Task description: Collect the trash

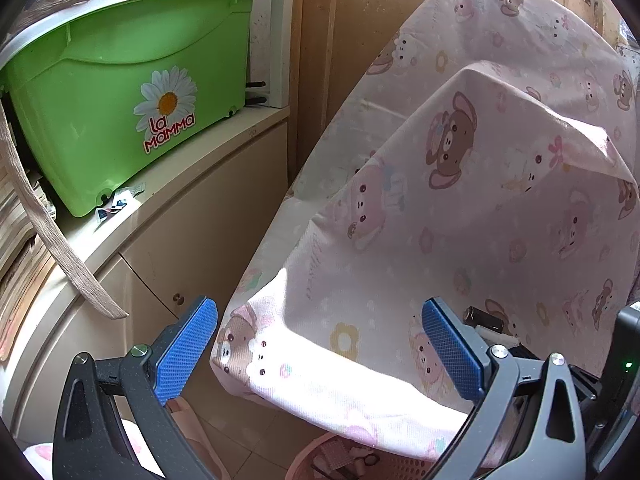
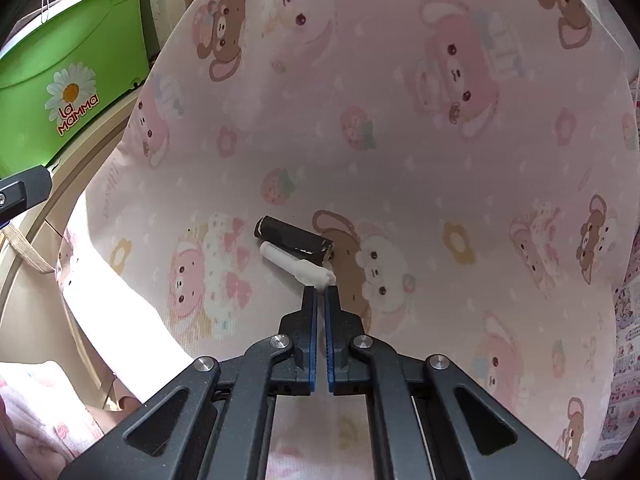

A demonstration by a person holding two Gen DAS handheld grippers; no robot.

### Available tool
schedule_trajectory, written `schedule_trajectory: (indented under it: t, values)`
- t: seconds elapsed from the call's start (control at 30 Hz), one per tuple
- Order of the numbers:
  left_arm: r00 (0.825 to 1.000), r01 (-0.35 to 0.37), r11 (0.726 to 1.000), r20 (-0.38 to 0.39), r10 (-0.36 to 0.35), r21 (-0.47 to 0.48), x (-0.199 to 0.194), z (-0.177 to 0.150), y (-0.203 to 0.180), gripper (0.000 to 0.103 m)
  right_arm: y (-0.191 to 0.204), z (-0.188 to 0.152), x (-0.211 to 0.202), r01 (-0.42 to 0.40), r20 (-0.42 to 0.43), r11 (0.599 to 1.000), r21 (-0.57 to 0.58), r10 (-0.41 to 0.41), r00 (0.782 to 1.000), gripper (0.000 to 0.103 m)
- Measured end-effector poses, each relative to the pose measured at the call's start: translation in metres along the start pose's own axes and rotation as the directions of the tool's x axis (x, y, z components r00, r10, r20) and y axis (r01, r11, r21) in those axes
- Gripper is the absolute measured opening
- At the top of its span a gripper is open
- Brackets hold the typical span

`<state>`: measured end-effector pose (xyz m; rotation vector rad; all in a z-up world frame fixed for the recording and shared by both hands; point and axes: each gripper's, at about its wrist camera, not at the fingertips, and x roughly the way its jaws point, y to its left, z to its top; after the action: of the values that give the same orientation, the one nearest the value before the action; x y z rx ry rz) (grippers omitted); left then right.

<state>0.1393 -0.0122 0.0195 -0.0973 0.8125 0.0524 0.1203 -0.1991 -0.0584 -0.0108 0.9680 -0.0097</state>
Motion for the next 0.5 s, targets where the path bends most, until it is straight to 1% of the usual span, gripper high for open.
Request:
schedule_trajectory:
  t: [0.03, 0.17, 0.3, 0.33, 0.4, 0.43, 0.47, 0.5]
  values:
    - [1.000, -0.004, 1.000, 0.003, 0.004, 0.005, 0.000, 0.000, -0.001, 0.101, -0.007, -0.001, -0.004, -0.003, 0.005, 1.000, 0.007, 0.003, 1.000, 0.001]
    - [1.000, -0.010, 1.000, -0.001, 0.010, 0.008, 0.002, -0.002, -0.002, 0.102, -0.045, -0.003, -0.016, -0.037, 0.003, 0.995, 0.088, 0.037, 0.999, 0.001]
    - [1.000, 0.007, 1.000, -0.019, -0.007, 0.014, 0.005, -0.004, -0.005, 0.102, -0.080, -0.002, -0.021, -0.047, 0.006, 0.988, 0.148, 0.046, 0.999, 0.001]
    - [1.000, 0.008, 1.000, -0.018, -0.008, 0.018, 0.005, -0.004, -0.006, 0.102, -0.084, 0.003, -0.021, -0.053, 0.005, 0.987, 0.153, 0.053, 0.999, 0.001]
    - [1.000, 0.003, 1.000, -0.014, -0.003, 0.026, 0.005, -0.004, -0.007, 0.102, -0.091, 0.004, -0.023, -0.108, 0.019, 0.983, 0.150, 0.106, 0.994, 0.001]
    - [1.000, 0.000, 1.000, -0.013, 0.000, 0.028, 0.005, -0.004, -0.007, 0.102, -0.091, 0.011, -0.025, -0.135, 0.024, 0.981, 0.141, 0.133, 0.991, 0.001]
    - [1.000, -0.001, 1.000, -0.014, 0.001, 0.026, 0.006, -0.004, -0.007, 0.102, -0.087, 0.012, -0.023, -0.164, 0.016, 0.979, 0.123, 0.163, 0.986, 0.004]
    - [1.000, 0.002, 1.000, -0.017, -0.001, 0.023, 0.006, -0.004, -0.007, 0.102, -0.082, 0.015, -0.019, -0.181, -0.011, 0.979, 0.095, 0.183, 0.983, 0.008]
